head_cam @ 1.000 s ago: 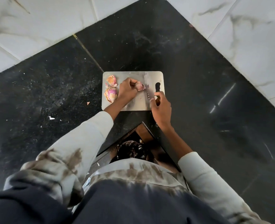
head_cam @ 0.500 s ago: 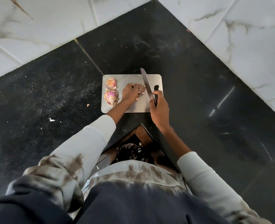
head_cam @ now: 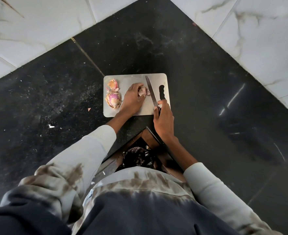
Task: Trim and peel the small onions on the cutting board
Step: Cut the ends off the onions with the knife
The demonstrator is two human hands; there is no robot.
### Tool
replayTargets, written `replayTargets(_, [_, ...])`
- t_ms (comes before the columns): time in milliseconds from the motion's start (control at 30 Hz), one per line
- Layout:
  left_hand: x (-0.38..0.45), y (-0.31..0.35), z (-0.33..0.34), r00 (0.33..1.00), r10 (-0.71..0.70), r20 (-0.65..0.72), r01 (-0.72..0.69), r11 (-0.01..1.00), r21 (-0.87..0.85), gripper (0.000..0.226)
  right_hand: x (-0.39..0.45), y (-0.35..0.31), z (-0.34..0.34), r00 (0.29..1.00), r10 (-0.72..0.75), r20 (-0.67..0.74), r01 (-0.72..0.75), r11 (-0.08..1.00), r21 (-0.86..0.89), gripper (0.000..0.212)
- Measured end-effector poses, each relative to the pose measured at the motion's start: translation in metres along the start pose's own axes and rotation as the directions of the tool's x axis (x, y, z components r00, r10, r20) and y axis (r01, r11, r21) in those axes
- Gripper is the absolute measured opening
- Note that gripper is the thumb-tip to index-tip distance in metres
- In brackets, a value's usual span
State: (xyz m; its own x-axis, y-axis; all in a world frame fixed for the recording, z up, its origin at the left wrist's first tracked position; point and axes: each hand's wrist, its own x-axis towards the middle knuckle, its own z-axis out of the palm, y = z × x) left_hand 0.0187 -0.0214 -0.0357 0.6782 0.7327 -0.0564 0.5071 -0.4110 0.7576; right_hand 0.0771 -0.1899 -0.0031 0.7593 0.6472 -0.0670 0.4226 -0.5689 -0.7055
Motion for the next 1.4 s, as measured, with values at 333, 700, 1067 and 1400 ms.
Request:
replayTargets(333, [0.002, 0.006, -0.009, 0.999, 0.028, -0.023, -0.029, 0.999, -0.025, 0.032, 0.001, -0.008, 0.011, 0.996, -0.068, 0.051, 0.074, 0.991, -0.112, 0.008])
replayTargets(700, [0.009, 0.002, -0.017, 1.000, 0.008, -0.013, -0.009, 0.998, -0.054, 0.031, -0.008, 0.000, 0.006, 0.989, -0.094, 0.118, 0.116, 0.973, -0.200, 0.042])
replayTargets(1067, [0.005, 0.007, -0.016, 1.000, -0.010, -0.007, 0.010, 0.999, -0.040, 0.031, -0.051, 0.019, -0.013, 0.987, -0.075, 0.144, 0.108, 0.967, -0.232, 0.044])
replayTargets(1400, [0.001, 0.009, -0.012, 0.999, -0.038, -0.007, 0.038, 0.997, -0.066, 0.034, -0.028, 0.007, -0.001, 0.991, -0.068, 0.118, 0.092, 0.973, -0.211, 0.046])
